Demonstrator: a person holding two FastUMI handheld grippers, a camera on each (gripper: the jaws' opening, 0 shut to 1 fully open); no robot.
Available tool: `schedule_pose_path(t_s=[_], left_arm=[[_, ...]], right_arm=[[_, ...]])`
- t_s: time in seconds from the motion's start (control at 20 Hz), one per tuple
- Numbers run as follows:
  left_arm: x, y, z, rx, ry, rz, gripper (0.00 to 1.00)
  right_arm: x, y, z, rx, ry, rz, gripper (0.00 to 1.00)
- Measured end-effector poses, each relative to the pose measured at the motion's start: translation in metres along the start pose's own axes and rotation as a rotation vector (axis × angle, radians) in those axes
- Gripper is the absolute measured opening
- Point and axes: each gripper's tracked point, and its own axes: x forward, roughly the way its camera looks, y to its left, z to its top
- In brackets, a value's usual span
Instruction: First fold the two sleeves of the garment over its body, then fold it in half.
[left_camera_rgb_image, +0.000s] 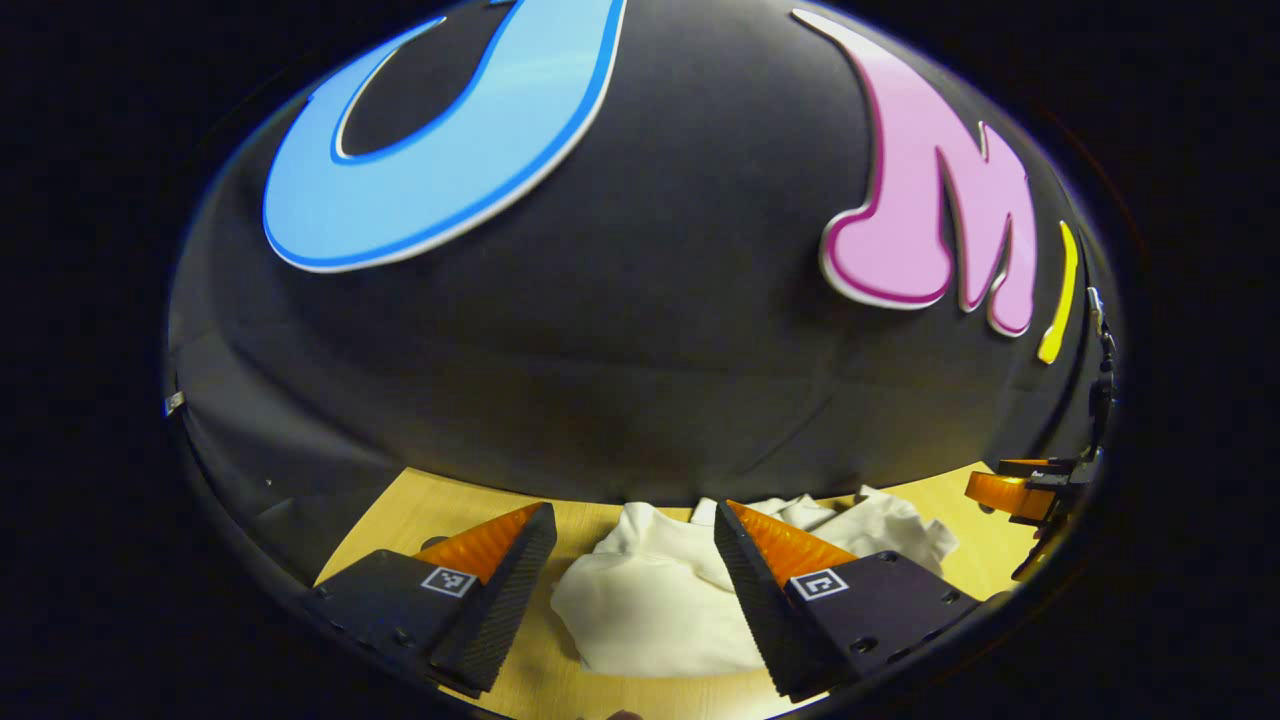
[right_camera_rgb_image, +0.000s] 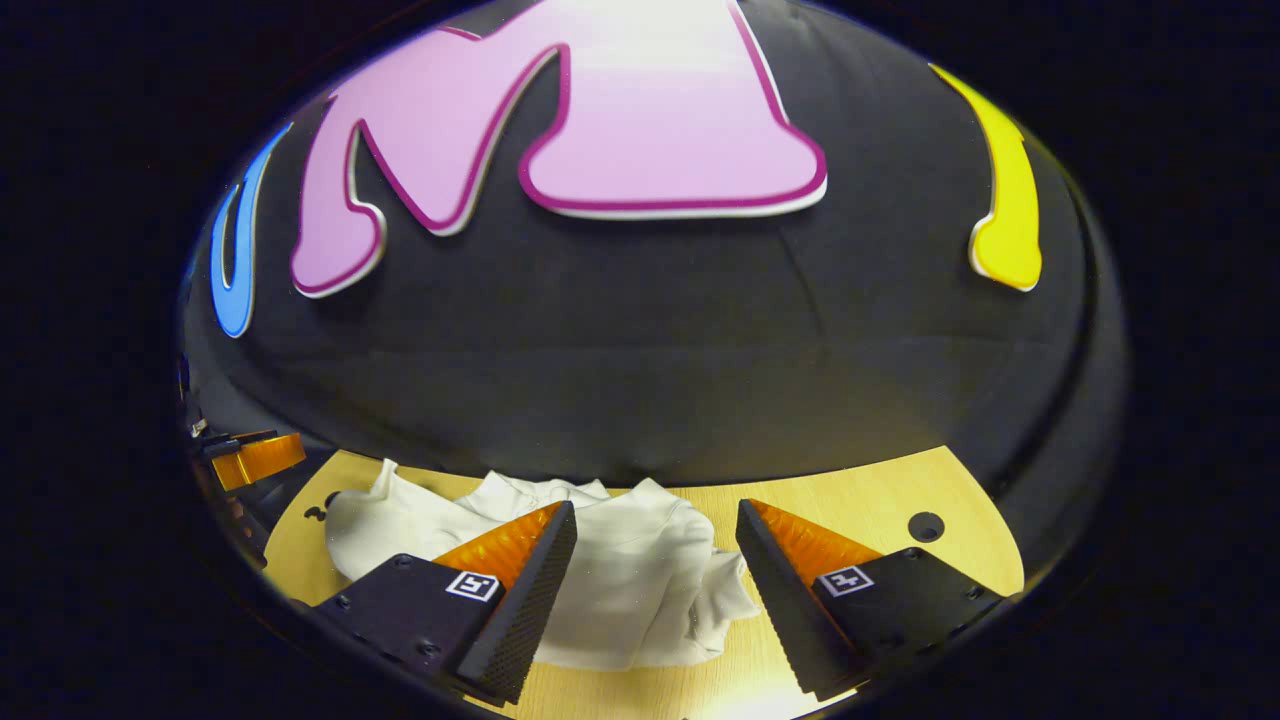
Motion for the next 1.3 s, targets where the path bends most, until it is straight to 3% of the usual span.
schedule_pose_path(t_s=[0.35, 0.6, 0.95, 1.3], left_arm=[[-0.118, -0.009, 0.036, 0.045, -0.098, -0.061, 0.98], [-0.218, -0.007, 0.044, 0.075, -0.183, -0.063, 0.97], [-0.348, 0.001, 0.032, 0.052, -0.244, -0.064, 0.97], [-0.428, 0.009, -0.006, 0.044, -0.264, -0.046, 0.97]], right_arm=[[-0.107, 0.015, 0.040, -0.078, -0.106, -0.029, 0.99], [-0.200, 0.024, 0.053, -0.118, -0.200, -0.064, 0.99], [-0.317, 0.042, 0.022, -0.092, -0.229, -0.050, 0.98], [-0.389, 0.055, -0.014, -0.116, -0.271, -0.004, 0.98]])
